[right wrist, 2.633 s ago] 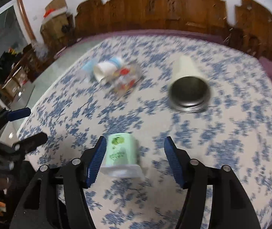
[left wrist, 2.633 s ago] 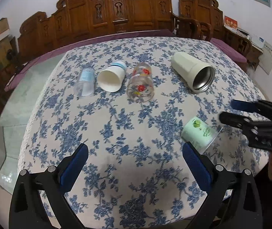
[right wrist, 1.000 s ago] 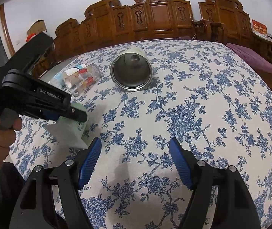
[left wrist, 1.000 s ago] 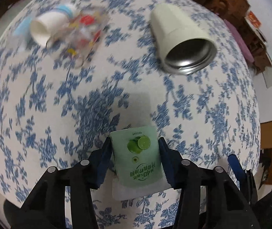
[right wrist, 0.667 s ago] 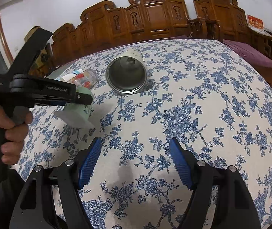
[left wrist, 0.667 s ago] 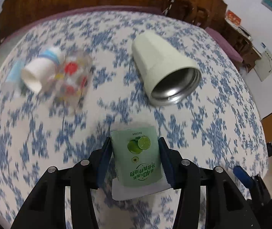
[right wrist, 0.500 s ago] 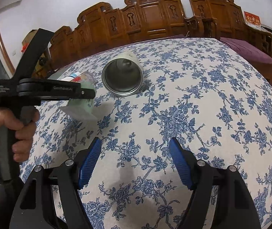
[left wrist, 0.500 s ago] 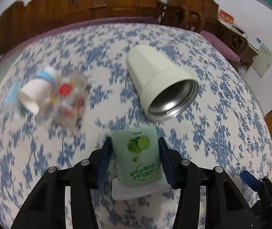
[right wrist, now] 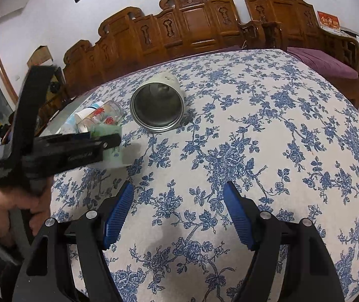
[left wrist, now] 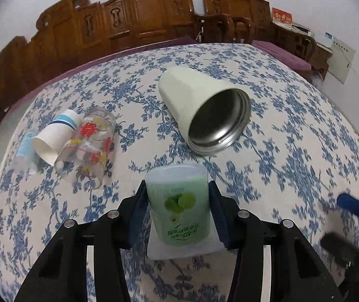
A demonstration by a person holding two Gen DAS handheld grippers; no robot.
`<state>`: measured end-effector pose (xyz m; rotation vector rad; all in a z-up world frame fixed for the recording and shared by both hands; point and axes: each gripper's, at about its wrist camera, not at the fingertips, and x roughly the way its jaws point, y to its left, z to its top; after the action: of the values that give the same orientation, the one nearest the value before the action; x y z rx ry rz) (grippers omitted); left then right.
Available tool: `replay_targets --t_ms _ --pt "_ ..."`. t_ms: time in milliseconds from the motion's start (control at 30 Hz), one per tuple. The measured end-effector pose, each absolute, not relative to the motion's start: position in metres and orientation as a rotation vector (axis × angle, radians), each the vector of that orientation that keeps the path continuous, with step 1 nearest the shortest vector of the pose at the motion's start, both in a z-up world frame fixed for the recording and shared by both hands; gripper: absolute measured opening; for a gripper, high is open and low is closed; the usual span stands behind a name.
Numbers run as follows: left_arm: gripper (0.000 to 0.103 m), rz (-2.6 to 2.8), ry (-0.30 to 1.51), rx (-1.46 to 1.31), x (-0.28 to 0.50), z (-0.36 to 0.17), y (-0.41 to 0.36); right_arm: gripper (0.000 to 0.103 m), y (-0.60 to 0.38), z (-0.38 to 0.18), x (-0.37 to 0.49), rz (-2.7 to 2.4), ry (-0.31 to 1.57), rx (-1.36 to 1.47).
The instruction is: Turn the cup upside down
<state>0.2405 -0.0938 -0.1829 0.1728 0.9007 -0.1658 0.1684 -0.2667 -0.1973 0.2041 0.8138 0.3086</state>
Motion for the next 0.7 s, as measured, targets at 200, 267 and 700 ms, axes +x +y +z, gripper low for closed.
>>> replay_targets --t_ms 200,267,700 --pt "0.044 -0.159 0.910 0.174 0.222 -0.187 -0.089 0.076 -0.265 -0.196 0.167 0.308 0.808 0.202" --pt "0.045 -0.159 0.921 0.158 0.219 -0.188 -0.087 0.076 -0.265 -0.196 0.167 0.308 0.808 0.203" --pt "0.069 -0.151 0.885 0.097 0.188 -0.169 -0.074 0.076 -0.263 -0.192 0.160 0.283 0.791 0.171"
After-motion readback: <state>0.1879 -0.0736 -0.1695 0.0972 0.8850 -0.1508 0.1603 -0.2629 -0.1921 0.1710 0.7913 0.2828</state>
